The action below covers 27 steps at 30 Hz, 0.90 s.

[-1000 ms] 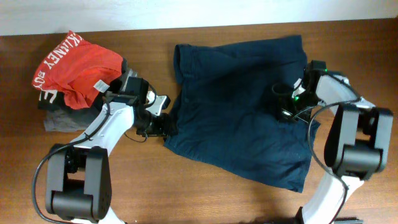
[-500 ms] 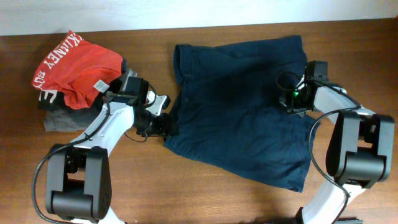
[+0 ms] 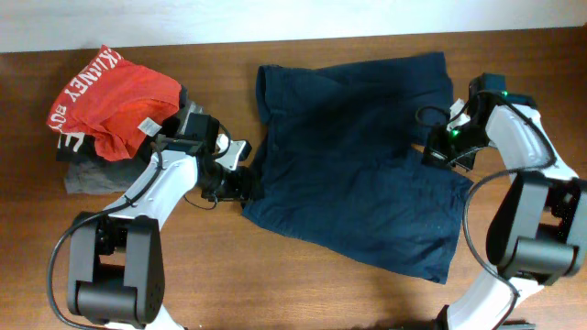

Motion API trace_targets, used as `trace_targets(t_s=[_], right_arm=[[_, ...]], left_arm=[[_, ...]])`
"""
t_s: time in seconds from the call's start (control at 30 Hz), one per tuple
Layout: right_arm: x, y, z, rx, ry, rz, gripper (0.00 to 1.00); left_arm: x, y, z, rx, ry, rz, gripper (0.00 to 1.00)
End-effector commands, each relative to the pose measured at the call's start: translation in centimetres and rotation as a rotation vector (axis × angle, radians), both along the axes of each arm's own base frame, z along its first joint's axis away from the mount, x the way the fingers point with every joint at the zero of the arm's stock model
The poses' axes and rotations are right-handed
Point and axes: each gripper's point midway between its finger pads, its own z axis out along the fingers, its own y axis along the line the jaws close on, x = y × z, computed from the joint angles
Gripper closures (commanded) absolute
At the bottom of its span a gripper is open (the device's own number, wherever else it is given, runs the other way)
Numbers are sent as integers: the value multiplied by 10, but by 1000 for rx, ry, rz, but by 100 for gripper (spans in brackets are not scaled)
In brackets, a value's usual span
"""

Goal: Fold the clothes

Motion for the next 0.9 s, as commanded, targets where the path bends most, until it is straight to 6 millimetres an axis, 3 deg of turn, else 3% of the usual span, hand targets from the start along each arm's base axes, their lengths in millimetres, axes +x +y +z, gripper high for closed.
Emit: trace_targets(t_s=[0.0, 0.17, 0.3, 0.43, 0.63, 0.8, 0.87], right_arm=[[-22, 14, -16, -9, 60, 68, 96], [-61, 11, -64, -88, 194, -60, 96], [-76, 10, -89, -96, 222, -168, 96], [-64, -1, -107, -152, 147, -233, 96], [-27, -20, -116, -204, 15, -292, 96], [-3, -25, -101, -199, -49, -260, 96], [6, -16, -87, -144, -70, -183, 96]], left_arm=[[5, -4, 13, -24, -34, -2, 29], [4, -4, 13, -24, -33, -2, 29], [4, -4, 13, -23, -31, -2, 28], [6, -4, 14, -25, -40, -2, 25], [7, -4, 14, -26, -44, -2, 20], [7, -4, 14, -26, -45, -2, 18], [7, -4, 14, -26, -44, -2, 14]])
